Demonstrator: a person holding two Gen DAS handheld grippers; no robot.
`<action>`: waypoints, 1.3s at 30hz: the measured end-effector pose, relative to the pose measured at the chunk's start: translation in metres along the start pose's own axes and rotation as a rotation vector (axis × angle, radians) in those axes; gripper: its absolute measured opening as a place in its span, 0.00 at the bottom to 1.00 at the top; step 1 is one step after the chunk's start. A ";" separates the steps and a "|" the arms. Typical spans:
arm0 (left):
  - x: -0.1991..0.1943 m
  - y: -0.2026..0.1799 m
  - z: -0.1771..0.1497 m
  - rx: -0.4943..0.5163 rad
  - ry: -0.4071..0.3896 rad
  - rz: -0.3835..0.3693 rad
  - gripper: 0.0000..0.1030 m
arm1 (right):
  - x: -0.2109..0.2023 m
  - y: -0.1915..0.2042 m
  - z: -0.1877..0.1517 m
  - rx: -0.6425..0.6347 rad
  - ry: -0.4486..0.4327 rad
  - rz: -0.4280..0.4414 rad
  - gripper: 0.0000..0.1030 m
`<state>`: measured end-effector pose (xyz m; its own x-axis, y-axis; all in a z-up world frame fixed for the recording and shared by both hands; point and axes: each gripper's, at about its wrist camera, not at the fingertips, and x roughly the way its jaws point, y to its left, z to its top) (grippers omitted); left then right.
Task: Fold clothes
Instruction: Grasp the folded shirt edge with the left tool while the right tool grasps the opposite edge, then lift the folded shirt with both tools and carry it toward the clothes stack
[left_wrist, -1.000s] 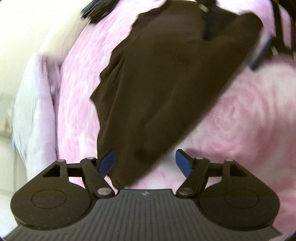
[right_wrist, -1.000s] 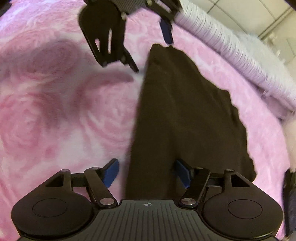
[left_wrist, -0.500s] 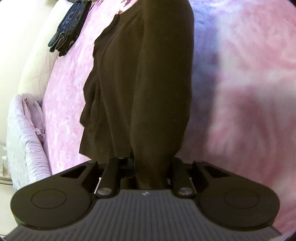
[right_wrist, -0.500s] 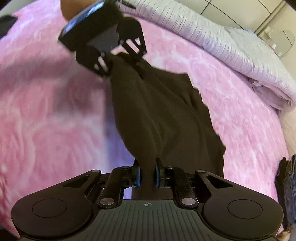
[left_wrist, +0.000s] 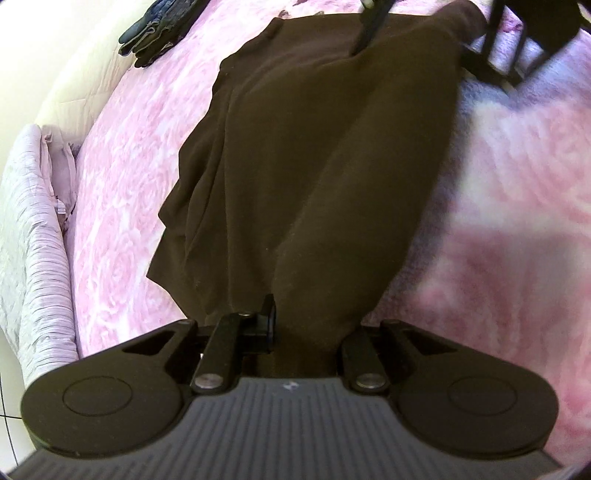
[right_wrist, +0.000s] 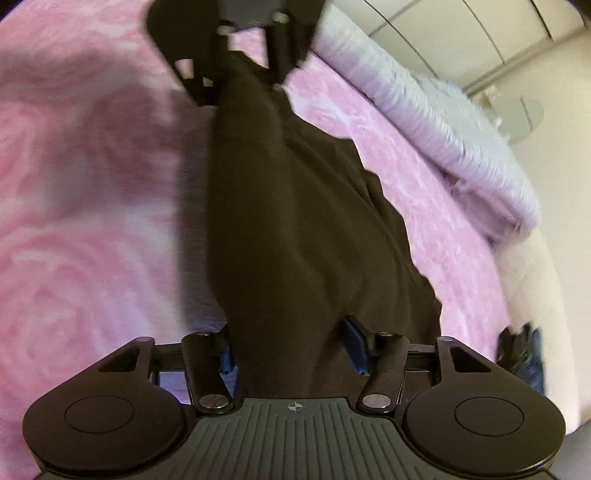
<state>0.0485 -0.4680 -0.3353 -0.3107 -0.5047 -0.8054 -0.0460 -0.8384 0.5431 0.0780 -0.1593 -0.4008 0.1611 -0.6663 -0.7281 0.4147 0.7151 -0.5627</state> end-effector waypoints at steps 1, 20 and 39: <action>-0.004 -0.001 0.002 0.004 0.007 0.002 0.10 | -0.002 -0.008 -0.001 0.009 0.008 0.033 0.25; -0.191 -0.009 0.076 -0.055 0.075 -0.060 0.09 | -0.192 -0.100 0.004 -0.110 0.006 0.217 0.18; -0.136 0.093 0.364 -0.014 0.036 -0.004 0.08 | -0.229 -0.340 -0.175 0.013 -0.046 0.115 0.18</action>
<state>-0.2590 -0.4027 -0.0892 -0.2764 -0.5084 -0.8156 -0.0341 -0.8429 0.5369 -0.2565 -0.2127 -0.1116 0.2495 -0.5892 -0.7685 0.4025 0.7849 -0.4711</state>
